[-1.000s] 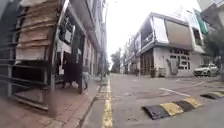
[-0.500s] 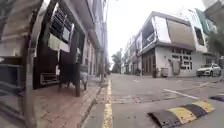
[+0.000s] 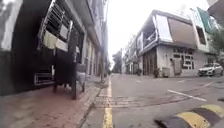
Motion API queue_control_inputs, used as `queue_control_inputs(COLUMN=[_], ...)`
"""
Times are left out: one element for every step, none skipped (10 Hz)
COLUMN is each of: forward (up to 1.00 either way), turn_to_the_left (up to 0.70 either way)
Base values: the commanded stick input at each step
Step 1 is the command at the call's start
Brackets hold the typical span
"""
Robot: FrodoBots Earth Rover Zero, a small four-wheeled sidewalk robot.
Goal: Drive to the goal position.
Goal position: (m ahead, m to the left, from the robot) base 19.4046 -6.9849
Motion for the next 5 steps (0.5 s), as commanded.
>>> queue_control_inputs(forward=[0.50, 0.50, 0.50, 0.50, 0.50], turn_to_the_left=[0.00, 0.00, 0.00, 0.00, 0.00])
